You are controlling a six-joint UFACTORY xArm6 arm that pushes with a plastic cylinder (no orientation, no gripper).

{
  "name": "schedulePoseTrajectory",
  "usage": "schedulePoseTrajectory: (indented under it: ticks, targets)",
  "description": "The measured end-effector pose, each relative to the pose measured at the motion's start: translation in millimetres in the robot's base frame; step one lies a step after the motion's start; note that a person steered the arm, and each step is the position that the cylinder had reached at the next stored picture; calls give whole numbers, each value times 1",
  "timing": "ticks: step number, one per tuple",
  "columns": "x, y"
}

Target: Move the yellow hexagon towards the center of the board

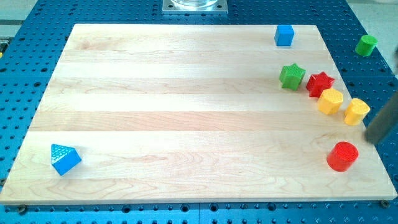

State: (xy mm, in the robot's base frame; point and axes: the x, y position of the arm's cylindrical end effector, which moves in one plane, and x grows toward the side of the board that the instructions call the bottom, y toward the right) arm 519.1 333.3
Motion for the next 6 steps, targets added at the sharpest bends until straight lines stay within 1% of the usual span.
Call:
schedulePoseTrajectory:
  ticks: [1, 2, 3, 4, 5, 6]
  targets:
    - [-25, 5]
    - [-33, -109]
    - [-31, -227]
    - [-18, -150]
    - [-69, -37]
    - [-116, 11]
